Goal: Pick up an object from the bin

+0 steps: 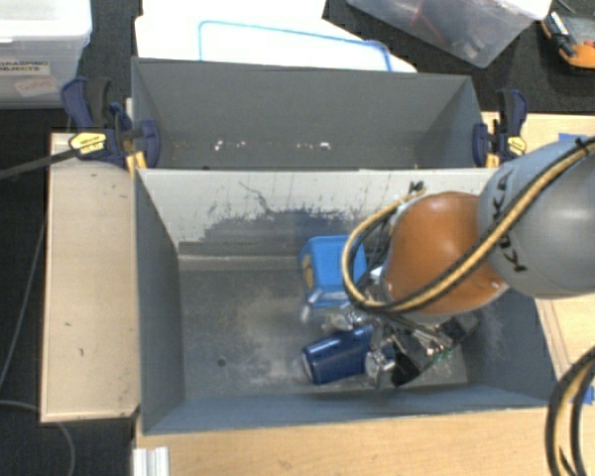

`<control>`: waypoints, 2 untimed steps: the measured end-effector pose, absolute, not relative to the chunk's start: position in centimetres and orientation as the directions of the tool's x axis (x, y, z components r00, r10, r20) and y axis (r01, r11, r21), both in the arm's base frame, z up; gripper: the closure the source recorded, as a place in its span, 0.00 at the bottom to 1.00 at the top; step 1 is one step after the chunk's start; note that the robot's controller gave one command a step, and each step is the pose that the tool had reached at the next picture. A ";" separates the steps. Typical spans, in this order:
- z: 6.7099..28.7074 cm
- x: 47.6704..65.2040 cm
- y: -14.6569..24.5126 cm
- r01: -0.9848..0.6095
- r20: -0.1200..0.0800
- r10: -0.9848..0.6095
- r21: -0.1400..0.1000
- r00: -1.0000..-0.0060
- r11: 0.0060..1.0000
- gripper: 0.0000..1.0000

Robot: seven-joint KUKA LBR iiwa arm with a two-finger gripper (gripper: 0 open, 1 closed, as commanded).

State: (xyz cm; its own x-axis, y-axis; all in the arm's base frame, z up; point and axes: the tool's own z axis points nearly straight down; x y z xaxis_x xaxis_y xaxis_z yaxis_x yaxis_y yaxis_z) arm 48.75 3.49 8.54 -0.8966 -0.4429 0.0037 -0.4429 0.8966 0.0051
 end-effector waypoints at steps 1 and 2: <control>12.9 50.9 1.7 -0.476 -0.004 -0.476 0.002 -0.879 0.879 1.00; 7.7 49.3 3.4 -0.627 -0.009 -0.627 0.001 -0.779 0.779 1.00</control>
Offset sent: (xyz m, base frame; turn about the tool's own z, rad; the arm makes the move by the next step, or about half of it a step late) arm 0.0025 0.0010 -0.0154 -0.2435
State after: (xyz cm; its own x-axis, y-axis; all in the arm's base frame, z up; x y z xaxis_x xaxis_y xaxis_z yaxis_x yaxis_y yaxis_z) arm 49.27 3.39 7.70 -0.7791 -0.6268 -0.0090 -0.6268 0.7792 0.0014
